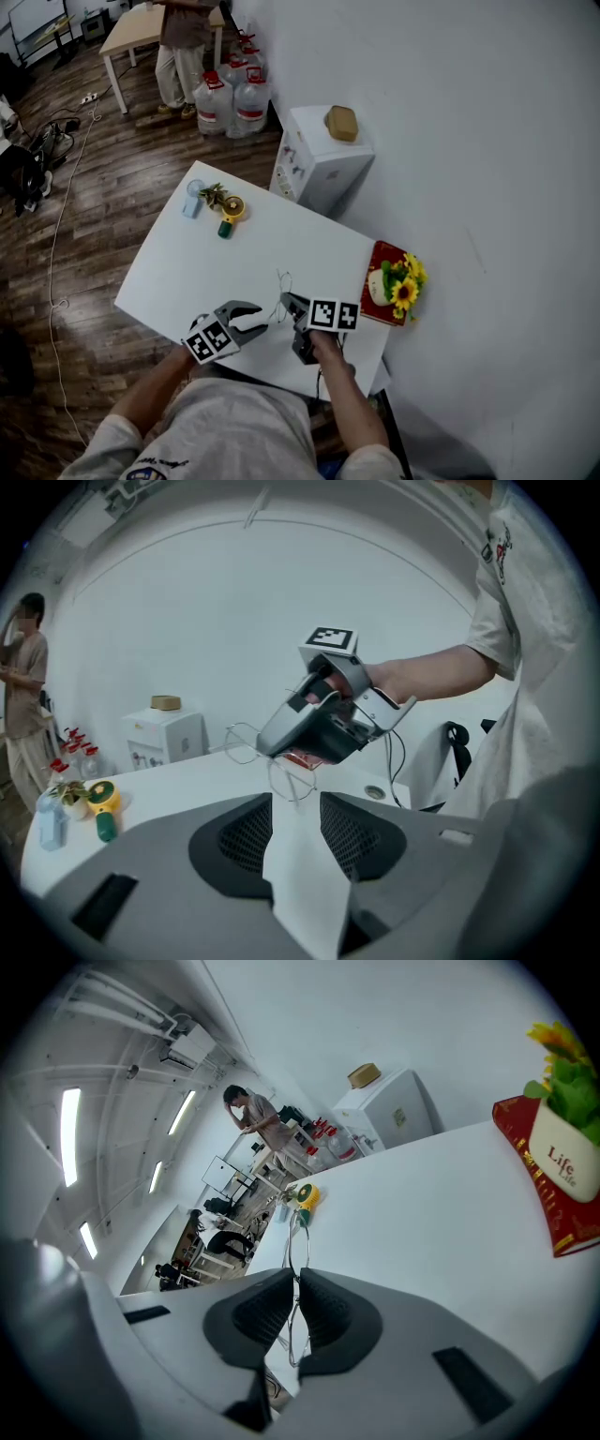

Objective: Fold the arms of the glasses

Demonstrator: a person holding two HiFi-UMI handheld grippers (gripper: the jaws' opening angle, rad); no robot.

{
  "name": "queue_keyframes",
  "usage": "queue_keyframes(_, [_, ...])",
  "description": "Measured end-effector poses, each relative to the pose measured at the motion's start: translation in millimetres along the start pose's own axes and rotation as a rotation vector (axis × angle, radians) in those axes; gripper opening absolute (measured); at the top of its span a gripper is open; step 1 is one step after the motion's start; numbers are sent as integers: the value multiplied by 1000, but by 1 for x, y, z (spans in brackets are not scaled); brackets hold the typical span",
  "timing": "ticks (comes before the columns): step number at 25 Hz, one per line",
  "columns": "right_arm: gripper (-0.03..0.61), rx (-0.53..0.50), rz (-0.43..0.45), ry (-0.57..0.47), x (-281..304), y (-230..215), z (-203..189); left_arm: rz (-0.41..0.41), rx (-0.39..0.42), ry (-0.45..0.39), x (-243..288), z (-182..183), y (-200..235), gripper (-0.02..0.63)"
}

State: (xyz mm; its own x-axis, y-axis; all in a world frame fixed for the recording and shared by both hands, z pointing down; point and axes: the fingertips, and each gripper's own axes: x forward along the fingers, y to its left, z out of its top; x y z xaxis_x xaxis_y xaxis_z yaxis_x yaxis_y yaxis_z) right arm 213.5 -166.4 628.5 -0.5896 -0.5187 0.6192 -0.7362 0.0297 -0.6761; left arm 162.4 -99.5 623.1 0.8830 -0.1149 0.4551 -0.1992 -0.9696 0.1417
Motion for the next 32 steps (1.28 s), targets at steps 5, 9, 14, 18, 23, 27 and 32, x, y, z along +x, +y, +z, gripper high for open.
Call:
queue_keyframes(5, [25, -32, -10, -11, 1, -2, 0, 166, -107, -40, -33, -8, 51, 129])
queue_keyframes(9, [25, -53, -19, -48, -2, -5, 5, 299, -144, -29, -57, -11, 86, 55])
queue_keyframes(14, [25, -114, -54, -86, -2, -6, 15, 413, -146, -33, -87, -5, 118, 12])
queue_keyframes(18, [25, -134, -61, -129, -6, -5, 23, 471, -152, -53, -105, 3, 134, 8])
queue_keyframes(23, [25, -184, -72, -151, -7, -1, 28, 515, -154, -81, -120, 10, 145, 6])
queue_keyframes(27, [25, -207, -74, -165, -7, 4, 31, 524, -151, -99, -122, 13, 144, 6])
queue_keyframes(32, [25, -228, -85, -185, -8, 6, 34, 529, -151, -122, -120, 18, 141, 6])
